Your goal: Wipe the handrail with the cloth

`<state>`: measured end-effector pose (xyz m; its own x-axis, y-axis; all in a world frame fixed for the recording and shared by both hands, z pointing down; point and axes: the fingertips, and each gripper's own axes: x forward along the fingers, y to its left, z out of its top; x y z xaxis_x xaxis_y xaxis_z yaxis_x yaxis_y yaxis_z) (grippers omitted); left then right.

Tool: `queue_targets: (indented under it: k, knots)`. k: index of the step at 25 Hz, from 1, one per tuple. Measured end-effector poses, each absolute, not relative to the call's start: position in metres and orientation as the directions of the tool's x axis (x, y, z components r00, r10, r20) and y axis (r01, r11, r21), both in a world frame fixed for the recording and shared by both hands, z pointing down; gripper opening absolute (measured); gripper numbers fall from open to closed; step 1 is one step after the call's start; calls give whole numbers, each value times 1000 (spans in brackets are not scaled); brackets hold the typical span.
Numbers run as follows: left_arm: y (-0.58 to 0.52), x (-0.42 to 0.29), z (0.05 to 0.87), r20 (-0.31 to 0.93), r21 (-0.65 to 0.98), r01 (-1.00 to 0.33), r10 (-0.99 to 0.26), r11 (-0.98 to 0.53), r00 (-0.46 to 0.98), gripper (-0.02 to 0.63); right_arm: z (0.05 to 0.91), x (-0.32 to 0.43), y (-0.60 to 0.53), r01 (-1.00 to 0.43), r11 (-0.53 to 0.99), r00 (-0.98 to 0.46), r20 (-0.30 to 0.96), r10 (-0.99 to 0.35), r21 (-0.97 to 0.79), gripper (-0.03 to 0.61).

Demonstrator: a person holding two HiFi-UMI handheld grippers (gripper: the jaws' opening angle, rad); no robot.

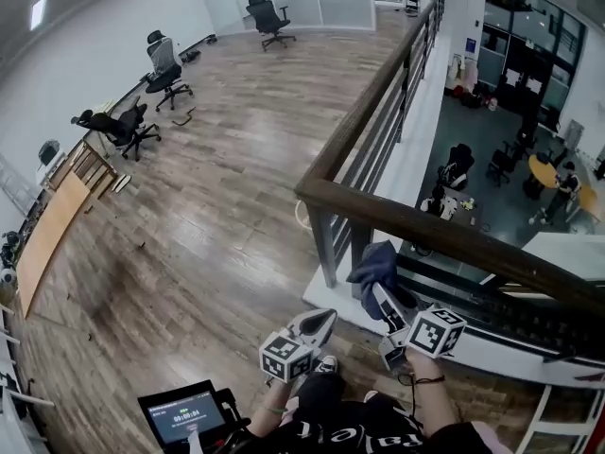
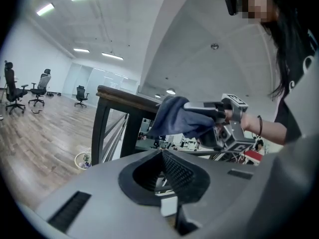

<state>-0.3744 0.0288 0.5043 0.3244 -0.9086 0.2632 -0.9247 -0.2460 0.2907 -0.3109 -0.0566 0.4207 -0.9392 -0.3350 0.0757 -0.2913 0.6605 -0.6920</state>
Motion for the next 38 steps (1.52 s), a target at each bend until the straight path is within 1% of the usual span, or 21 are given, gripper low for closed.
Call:
queue_targets:
  k: [5,9,13,16,22,28,32,33,38]
  knots:
    - [9,-417,501,256,299,-914,-900,-273,352,0,388,-379,-92,-279,694,-937,31,-347,-664,92]
    - [0,-438,508,249,329,-898,-890,-293,381,0,384,-419,-114,-302,684,-928,38,-372,-664,92]
    - [-15,-451,508,236,343,-883,-880,-320,411,0,382,-437,-134,-318,633,-912,45,-407,-706,92]
    - [-22,-448,503,241,358,-863,-857,-358,456,0,385,-435,-145,-320,587,-901,48,-431,-744,92]
    - [-35,-461,519,234,376,-834,-830,-403,506,0,399,-421,-157,-365,530,-858,56,-511,-766,92]
    - [-44,-427,521,245,379,-782,-761,-496,601,0,410,-366,-166,-414,466,-797,65,-600,-782,92]
    - [-52,-436,533,258,369,-758,-724,-538,640,0,417,-359,-176,-431,436,-753,50,-656,-790,92]
    - [-55,-428,535,259,365,-756,-721,-543,643,0,417,-346,-178,-434,431,-746,48,-664,-791,92]
    - [-66,-326,522,264,377,-738,-699,-560,665,0,410,-234,-184,-442,406,-721,47,-692,-800,92]
